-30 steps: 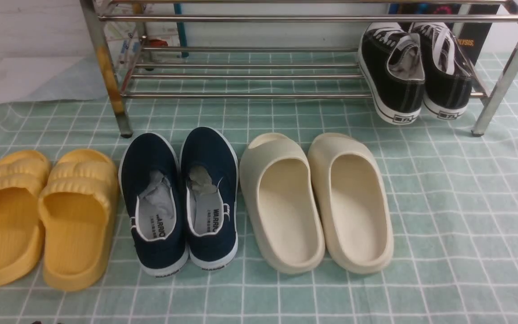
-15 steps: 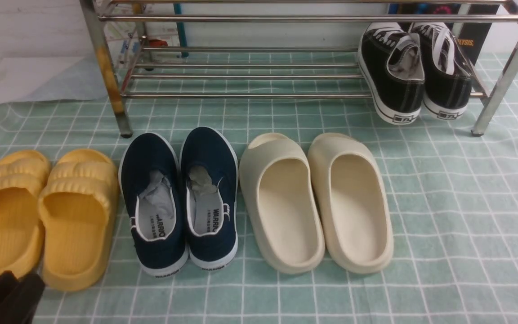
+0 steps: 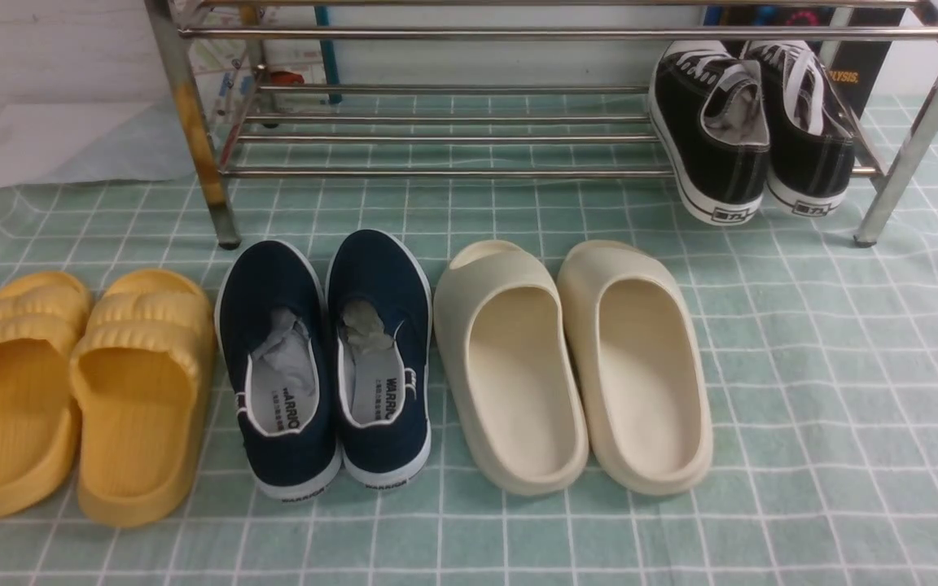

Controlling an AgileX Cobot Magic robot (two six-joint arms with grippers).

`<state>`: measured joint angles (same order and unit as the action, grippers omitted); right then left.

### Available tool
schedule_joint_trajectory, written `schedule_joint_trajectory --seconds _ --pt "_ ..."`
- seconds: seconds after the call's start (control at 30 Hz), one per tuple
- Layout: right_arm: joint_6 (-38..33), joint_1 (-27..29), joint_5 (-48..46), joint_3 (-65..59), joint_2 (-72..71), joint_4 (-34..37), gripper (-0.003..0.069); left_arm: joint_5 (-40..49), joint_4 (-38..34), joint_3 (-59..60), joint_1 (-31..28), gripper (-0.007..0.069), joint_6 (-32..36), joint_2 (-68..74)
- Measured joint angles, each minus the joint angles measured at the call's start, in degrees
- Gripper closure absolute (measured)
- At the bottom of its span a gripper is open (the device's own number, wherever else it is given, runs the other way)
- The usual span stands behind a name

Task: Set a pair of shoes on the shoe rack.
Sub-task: Use the left arm to grab the shoe closest to it

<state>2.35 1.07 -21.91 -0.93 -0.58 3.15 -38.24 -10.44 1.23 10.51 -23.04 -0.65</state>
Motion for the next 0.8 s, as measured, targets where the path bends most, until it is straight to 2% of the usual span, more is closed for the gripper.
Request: schedule_joint_trajectory --seconds 0.07,0.13,0.17,0.2,0.23,0.27,0.37,0.43,0.7,0.8 --pt "0.0 0.0 0.0 0.0 0.0 0.0 0.0419 6.2 0.5 -3.9 0.0 0.0386 1.6 0.0" --pt "0.0 0.0 0.0 0.0 0.0 0.0 0.0419 17.2 1.2 -10.5 0.0 0.0386 4.2 0.5" --pt "0.0 0.0 0.0 0.0 0.0 0.0 0.0419 18.3 1.2 -11.2 0.0 0.0386 4.7 0.8" --pt "0.0 0.0 0.0 0.0 0.0 0.0 0.0419 27.8 1.4 -16.0 0.0 0.0386 6.3 3.0" --pt "0.0 0.0 0.0 0.0 0.0 0.0 0.0419 29.0 1.4 -17.4 0.0 0.0386 6.5 3.4" --pt "0.0 0.0 0.0 0.0 0.0 0.0 0.0419 41.1 1.7 -23.0 0.0 0.0386 8.5 8.2" --pt "0.0 0.0 0.0 0.0 0.0 0.0 0.0419 52.7 2.0 -27.2 0.0 0.0386 10.3 15.7" --pt "0.0 0.0 0.0 0.0 0.0 0.0 0.0419 55.6 1.9 -28.4 0.0 0.0386 10.5 20.6" --pt "0.0 0.0 0.0 0.0 0.0 0.0 0.0419 55.8 1.0 -28.8 0.0 0.0386 10.5 37.4" --pt "0.0 0.0 0.0 0.0 0.0 0.0 0.0419 58.5 0.6 -28.8 0.0 0.0386 10.5 43.9"
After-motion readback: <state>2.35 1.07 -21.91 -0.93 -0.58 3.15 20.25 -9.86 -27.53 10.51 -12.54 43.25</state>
